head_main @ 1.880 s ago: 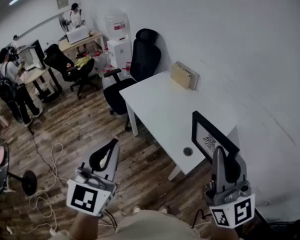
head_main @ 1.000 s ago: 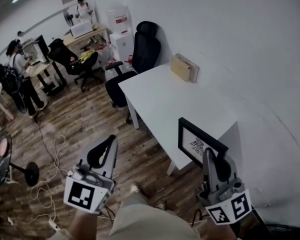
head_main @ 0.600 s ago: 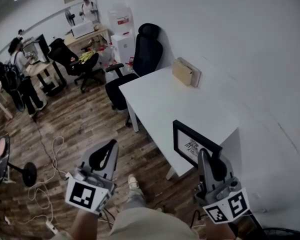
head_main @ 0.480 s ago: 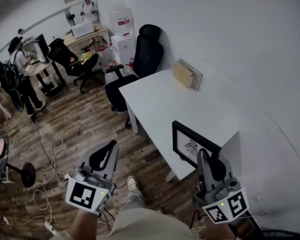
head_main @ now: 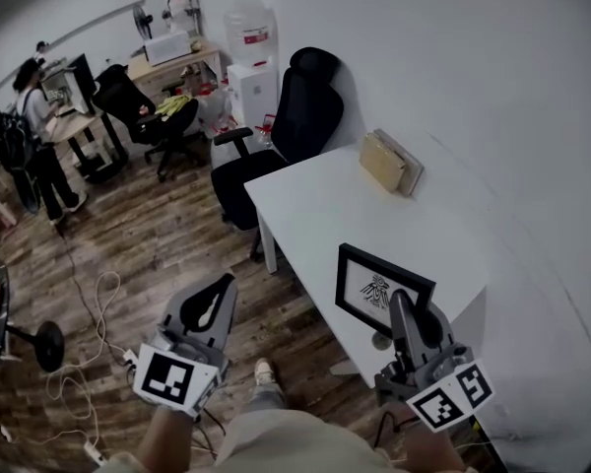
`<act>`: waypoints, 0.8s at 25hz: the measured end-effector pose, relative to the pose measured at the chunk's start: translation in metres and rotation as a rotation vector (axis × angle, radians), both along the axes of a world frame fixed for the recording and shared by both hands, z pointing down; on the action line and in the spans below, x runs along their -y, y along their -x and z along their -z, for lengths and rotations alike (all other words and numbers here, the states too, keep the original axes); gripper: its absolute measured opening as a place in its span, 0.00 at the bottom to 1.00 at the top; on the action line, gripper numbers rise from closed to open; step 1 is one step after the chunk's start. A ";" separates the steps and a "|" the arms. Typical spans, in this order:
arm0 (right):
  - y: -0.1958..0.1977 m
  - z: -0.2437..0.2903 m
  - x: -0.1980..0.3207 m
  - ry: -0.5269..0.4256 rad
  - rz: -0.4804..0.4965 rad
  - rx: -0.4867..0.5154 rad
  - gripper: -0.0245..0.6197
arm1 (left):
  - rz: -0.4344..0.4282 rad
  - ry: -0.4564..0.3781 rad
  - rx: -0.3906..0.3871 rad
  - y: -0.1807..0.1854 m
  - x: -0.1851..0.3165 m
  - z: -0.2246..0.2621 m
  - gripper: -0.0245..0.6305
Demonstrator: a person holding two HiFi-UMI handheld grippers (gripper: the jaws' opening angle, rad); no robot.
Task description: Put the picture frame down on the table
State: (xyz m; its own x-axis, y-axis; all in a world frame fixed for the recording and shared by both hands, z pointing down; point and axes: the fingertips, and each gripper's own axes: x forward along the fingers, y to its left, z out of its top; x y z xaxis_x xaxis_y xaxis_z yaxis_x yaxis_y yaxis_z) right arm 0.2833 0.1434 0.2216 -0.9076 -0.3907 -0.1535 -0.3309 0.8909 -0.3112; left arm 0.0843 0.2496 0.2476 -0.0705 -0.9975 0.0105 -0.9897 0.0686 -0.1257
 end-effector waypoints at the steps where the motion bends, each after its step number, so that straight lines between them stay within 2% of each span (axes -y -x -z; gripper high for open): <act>1: 0.013 -0.001 0.008 0.012 0.000 0.003 0.09 | 0.000 0.003 -0.003 0.013 0.007 -0.001 0.07; 8: 0.092 -0.007 0.045 0.088 -0.033 0.005 0.09 | -0.004 0.018 -0.022 0.101 0.035 -0.007 0.07; 12: 0.140 -0.003 0.064 0.086 -0.063 0.013 0.09 | -0.029 0.016 -0.025 0.151 0.058 -0.008 0.07; 20: 0.199 -0.029 0.100 0.160 -0.106 0.009 0.09 | -0.062 0.011 -0.054 0.204 0.092 -0.021 0.07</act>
State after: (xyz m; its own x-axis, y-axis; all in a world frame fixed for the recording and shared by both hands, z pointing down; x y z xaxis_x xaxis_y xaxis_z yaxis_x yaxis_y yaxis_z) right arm 0.0839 0.0436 0.2505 -0.8592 -0.5038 -0.0893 -0.4166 0.7902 -0.4494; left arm -0.1202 0.1578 0.2685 -0.0079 -0.9997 0.0235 -0.9973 0.0061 -0.0726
